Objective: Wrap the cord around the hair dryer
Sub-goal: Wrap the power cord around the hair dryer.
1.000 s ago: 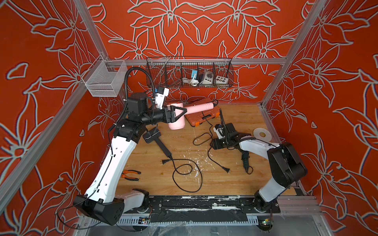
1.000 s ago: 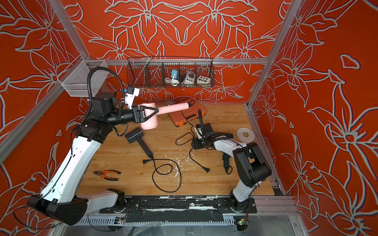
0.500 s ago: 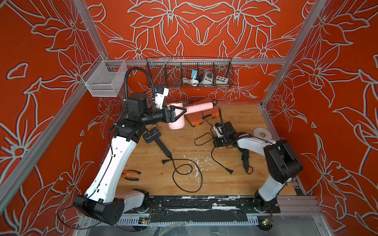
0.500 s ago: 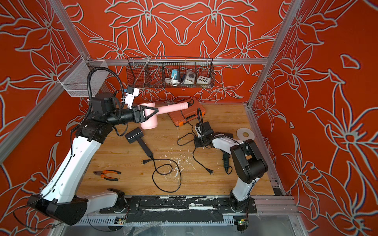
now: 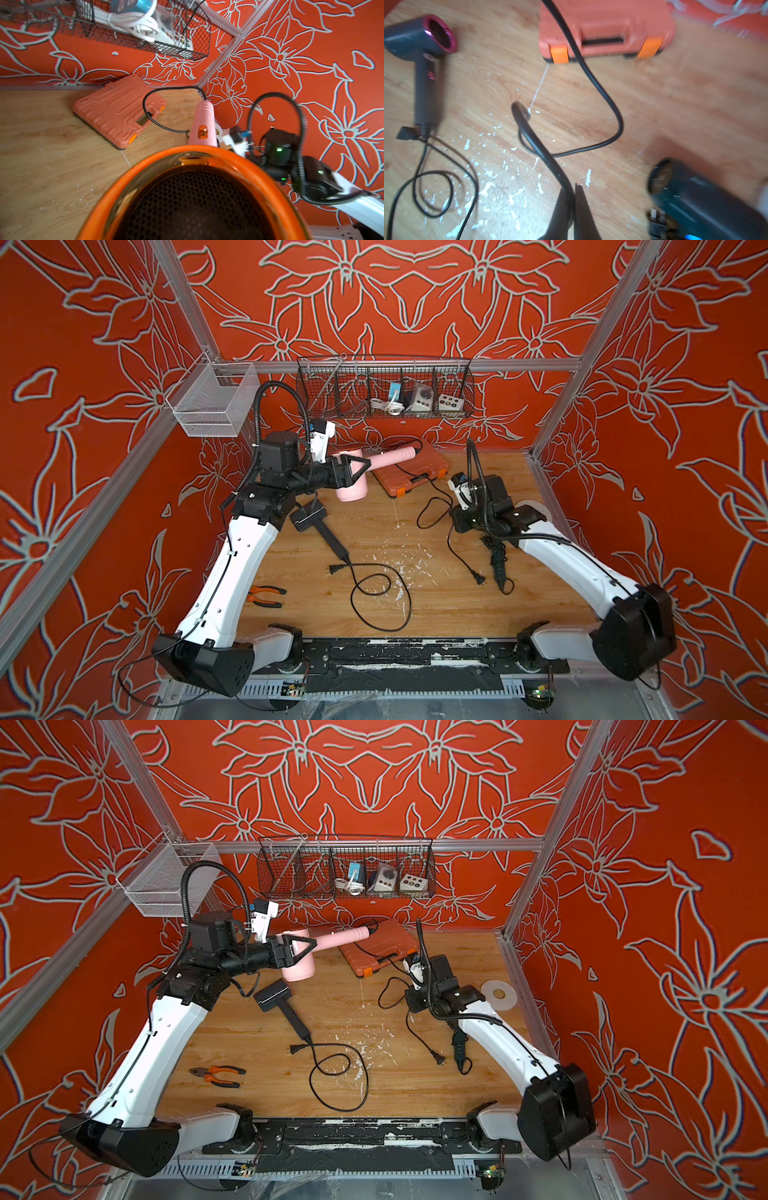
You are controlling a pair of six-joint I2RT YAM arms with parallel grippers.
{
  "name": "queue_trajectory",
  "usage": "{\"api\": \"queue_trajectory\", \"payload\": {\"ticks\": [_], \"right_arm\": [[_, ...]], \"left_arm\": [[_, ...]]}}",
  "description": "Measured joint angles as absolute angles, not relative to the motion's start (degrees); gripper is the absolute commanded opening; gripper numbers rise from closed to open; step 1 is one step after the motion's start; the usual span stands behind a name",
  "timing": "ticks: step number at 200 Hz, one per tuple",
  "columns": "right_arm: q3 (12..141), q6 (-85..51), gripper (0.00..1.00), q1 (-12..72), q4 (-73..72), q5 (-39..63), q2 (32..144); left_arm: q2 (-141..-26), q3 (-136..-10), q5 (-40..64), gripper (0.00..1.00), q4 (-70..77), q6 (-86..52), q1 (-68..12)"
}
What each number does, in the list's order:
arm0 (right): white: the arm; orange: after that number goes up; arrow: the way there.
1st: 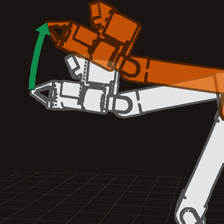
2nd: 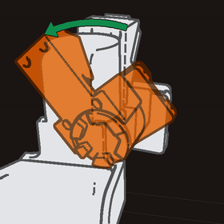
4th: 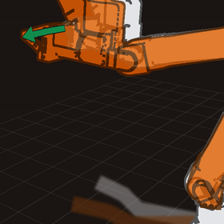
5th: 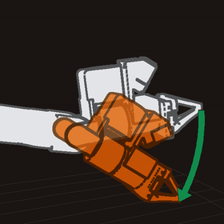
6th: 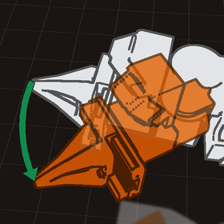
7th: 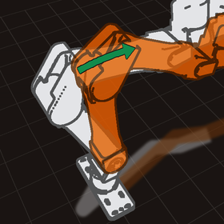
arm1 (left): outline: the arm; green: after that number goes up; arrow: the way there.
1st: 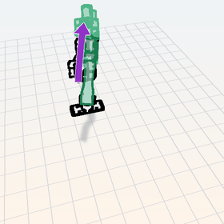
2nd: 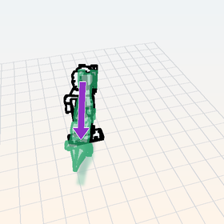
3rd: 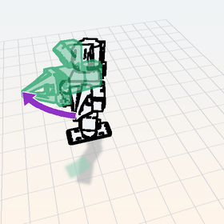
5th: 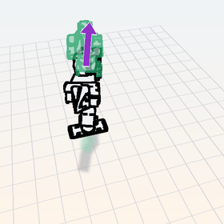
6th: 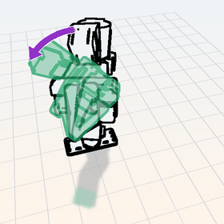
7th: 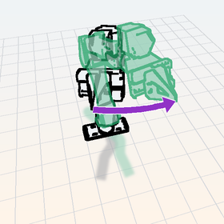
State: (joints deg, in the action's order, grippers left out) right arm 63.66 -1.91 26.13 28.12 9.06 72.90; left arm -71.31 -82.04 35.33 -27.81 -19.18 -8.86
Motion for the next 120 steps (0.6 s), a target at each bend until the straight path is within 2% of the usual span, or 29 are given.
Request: {"api": "queue_trajectory", "payload": {"ticks": [52, 93, 120], "right_arm": [[81.73, 7.33, 0.00, 28.01, 39.59, 12.62, 69.17], [92.77, 13.10, 0.00, 34.26, 48.64, 12.84, 71.20], [99.09, 16.40, 0.00, 35.38, 51.77, 11.20, 73.10]], "left_arm": [[-74.89, -76.58, 34.98, 0.00, -24.36, -19.57, -8.67], [-76.42, -72.25, 37.21, 0.00, -19.44, -20.25, -8.69], [-77.14, -68.55, 39.70, 0.00, -16.19, -20.64, -9.30]]}}
